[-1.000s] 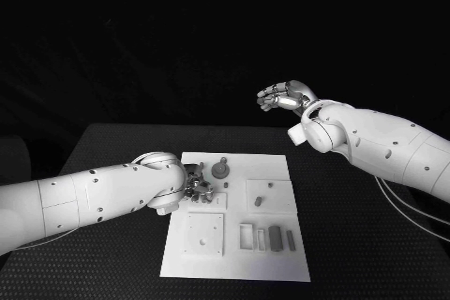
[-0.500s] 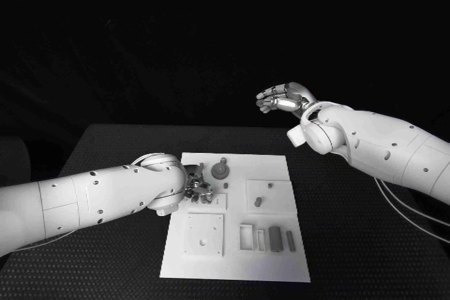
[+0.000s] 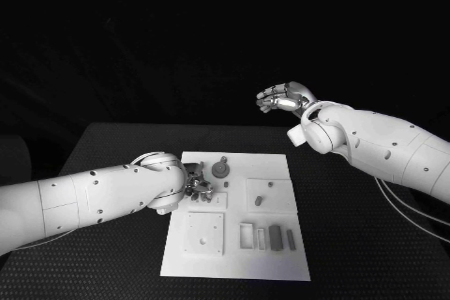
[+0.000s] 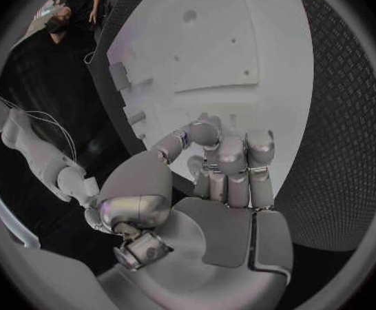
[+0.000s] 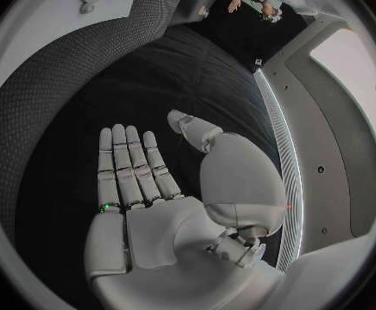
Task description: Assemble the parts on the task board
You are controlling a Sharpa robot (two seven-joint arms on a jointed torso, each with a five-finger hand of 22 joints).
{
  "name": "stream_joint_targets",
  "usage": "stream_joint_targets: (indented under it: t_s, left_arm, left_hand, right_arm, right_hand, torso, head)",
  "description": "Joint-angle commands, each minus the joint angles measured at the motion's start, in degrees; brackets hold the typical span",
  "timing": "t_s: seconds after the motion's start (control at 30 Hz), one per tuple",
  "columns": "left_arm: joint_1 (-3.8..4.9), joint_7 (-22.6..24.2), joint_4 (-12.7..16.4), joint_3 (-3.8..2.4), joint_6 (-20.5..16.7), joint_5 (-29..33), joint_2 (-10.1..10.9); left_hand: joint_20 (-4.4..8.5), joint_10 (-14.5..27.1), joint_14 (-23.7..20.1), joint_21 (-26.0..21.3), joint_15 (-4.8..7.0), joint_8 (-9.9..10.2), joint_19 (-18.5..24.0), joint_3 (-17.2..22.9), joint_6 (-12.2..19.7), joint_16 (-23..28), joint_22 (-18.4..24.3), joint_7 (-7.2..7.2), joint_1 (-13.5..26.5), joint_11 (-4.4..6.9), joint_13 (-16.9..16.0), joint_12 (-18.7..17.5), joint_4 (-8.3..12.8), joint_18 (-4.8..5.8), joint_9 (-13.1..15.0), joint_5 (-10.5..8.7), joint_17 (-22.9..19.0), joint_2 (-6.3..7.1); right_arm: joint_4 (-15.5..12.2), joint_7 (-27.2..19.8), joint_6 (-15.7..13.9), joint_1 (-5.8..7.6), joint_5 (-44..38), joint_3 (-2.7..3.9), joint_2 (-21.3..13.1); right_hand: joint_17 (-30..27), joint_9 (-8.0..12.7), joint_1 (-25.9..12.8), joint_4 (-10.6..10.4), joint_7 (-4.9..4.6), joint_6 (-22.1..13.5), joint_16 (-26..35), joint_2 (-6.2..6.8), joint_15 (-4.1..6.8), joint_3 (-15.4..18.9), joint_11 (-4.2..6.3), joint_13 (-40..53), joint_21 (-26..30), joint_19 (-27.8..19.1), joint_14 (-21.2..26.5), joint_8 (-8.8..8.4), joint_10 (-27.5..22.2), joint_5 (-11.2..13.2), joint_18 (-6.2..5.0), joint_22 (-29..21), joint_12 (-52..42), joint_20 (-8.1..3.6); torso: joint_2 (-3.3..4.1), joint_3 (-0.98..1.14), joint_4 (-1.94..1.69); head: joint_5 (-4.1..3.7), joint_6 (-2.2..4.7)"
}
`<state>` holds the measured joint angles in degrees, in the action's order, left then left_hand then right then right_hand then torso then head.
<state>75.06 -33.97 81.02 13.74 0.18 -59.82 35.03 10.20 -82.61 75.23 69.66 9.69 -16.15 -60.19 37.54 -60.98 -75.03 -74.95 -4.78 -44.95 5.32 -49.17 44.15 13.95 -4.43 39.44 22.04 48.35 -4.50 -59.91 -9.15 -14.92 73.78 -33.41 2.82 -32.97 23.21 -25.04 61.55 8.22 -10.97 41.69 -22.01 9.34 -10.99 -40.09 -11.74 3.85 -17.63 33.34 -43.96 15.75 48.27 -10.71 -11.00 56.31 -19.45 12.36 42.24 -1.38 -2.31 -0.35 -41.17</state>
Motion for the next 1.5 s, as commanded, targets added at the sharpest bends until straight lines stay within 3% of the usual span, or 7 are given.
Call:
stream_joint_targets:
  t_s: [0.03,0.63,1.5]
  left_arm:
    - [-0.02,0.8,0.1,-0.03,-0.1,-0.5,-0.1]
    - [-0.29,0.4,0.2,-0.03,2.2,-0.1,-0.1]
    - [-0.54,-0.1,0.2,-0.03,2.7,-0.6,0.0]
  left_hand:
    - [5.25,0.6,0.6,0.3,2.34,-0.4,0.3,0.4,-6.7,-0.3,-0.7,4.24,-0.2,0.62,0.1,0.4,0.0,-2.67,0.1,0.06,-0.1,-0.64]
    - [5.15,0.6,0.6,0.4,2.37,-0.5,0.5,0.5,-7.1,-0.7,-0.7,4.31,0.7,0.68,0.5,0.5,0.0,-2.60,0.3,0.25,-0.5,-1.00]
    - [5.08,0.5,0.5,0.6,2.47,-0.7,0.7,0.5,-7.9,-1.4,-0.6,4.50,2.3,0.84,1.2,0.8,-0.9,-2.58,0.5,0.03,-1.0,-1.54]
  right_arm:
    - [0.0,-0.7,1.0,-0.06,0.0,0.01,0.1]
    - [0.0,-0.6,1.5,-0.29,0.0,0.00,0.1]
    - [0.1,-0.6,1.9,-0.59,0.0,-0.02,0.2]
  right_hand:
    - [-0.1,0.1,0.3,0.4,-2.03,-0.5,0.3,-0.41,-0.35,0.1,0.02,0.0,0.4,-0.6,0.0,0.26,0.5,-0.3,0.58,0.1,0.3,-0.05]
    - [-0.3,0.2,0.3,0.6,-2.06,-0.5,0.3,-0.54,-0.37,0.2,0.03,0.0,0.6,-0.6,0.0,0.26,0.7,-0.7,0.59,0.2,0.7,-0.06]
    - [-0.6,0.4,0.2,0.9,-2.08,-0.5,0.4,-0.70,-0.42,0.3,0.03,0.0,0.8,-0.7,0.1,0.29,1.0,-1.7,0.63,0.5,1.2,-0.02]
  torso:
    - [-0.02,-0.06,-0.03]
    - [-0.02,0.01,0.02]
    - [-0.05,0.02,0.02]
  head:
    - [-0.02,-0.07]
    - [0.17,-0.39]
    - [0.59,-0.82]
